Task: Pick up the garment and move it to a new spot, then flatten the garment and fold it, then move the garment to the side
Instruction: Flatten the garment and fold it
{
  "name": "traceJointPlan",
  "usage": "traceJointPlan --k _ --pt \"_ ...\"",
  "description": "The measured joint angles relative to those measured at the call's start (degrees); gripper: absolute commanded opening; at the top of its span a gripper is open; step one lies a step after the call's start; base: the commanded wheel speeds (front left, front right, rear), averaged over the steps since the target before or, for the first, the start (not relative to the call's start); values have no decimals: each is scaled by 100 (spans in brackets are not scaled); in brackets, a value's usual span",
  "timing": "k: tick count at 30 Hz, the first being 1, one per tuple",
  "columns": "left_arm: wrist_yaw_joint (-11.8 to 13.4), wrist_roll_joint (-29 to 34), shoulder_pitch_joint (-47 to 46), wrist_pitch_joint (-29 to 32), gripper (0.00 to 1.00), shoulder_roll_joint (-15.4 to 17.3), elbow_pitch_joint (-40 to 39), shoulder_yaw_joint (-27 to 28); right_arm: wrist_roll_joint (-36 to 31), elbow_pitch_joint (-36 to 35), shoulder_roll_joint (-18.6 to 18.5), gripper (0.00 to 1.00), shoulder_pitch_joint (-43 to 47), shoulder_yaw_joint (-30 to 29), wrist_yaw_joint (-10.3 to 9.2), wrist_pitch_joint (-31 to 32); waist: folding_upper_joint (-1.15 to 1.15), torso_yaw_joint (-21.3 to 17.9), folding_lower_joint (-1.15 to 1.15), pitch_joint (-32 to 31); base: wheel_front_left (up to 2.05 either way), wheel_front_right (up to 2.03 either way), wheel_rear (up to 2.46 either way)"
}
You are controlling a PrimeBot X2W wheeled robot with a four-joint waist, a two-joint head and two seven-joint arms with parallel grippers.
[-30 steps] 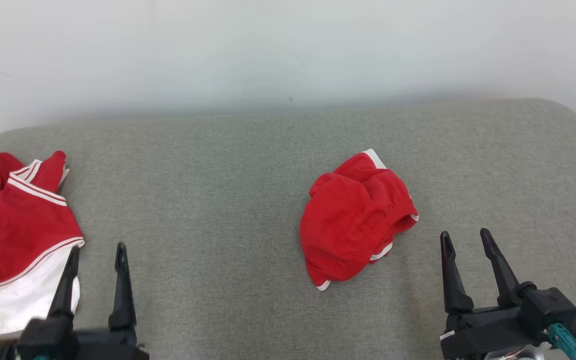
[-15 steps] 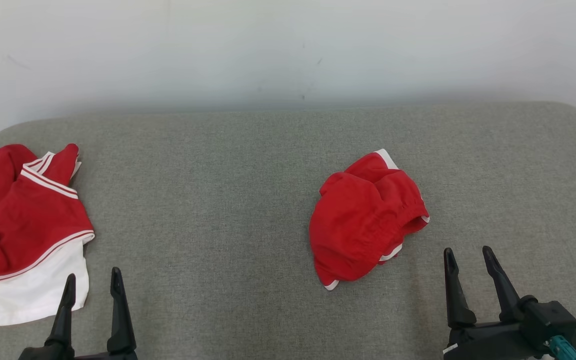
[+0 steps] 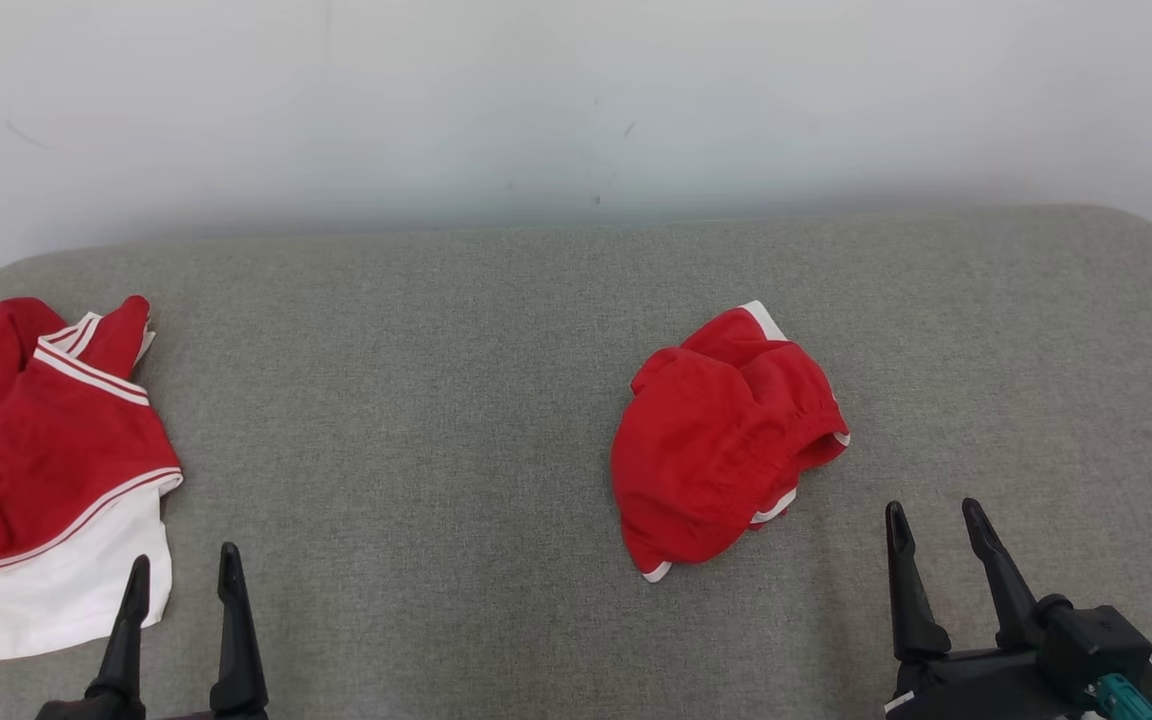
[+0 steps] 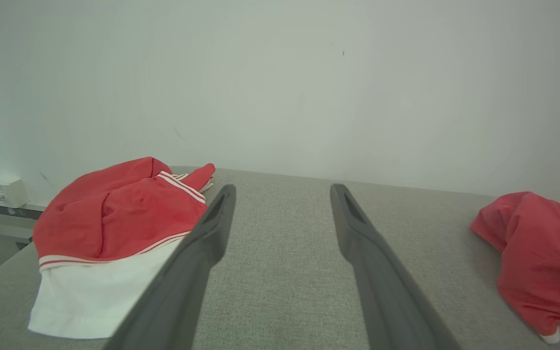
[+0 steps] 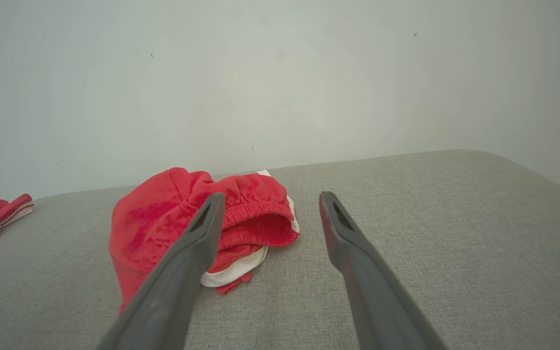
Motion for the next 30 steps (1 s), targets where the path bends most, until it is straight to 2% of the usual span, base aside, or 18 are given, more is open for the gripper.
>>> traceJointPlan --k 7,10,13,14,15,24,30 --pt "-62 110 -3 0 100 -41 43 4 10 10 0 100 5 -3 0 1 0 -16 0 25 0 0 0" --pt "-162 211 -68 0 100 -49 134 -189 21 15 0 100 -8 3 0 1 0 -35 0 61 0 0 0" --pt "-255 358 -334 0 100 -65 293 -661 43 25 1 100 -31 33 0 1 0 -81 0 102 0 0 0" --pt "-309 459 -563 -1 100 -74 464 -1070 52 56 1 100 -42 51 0 0 0 -129 0 124 0 0 0" --pt "-309 459 -563 -1 100 -74 464 -1070 52 56 1 100 -42 51 0 0 0 -129 0 124 0 0 0" --pt "-387 522 -1739 -1 100 -113 1412 -2813 131 85 0 100 -216 140 0 0 0 -517 0 267 0 0 0" --pt "-389 504 -2341 -1 100 -123 2264 -3260 261 69 -2 100 -303 148 0 0 0 -927 0 437 0 0 0"
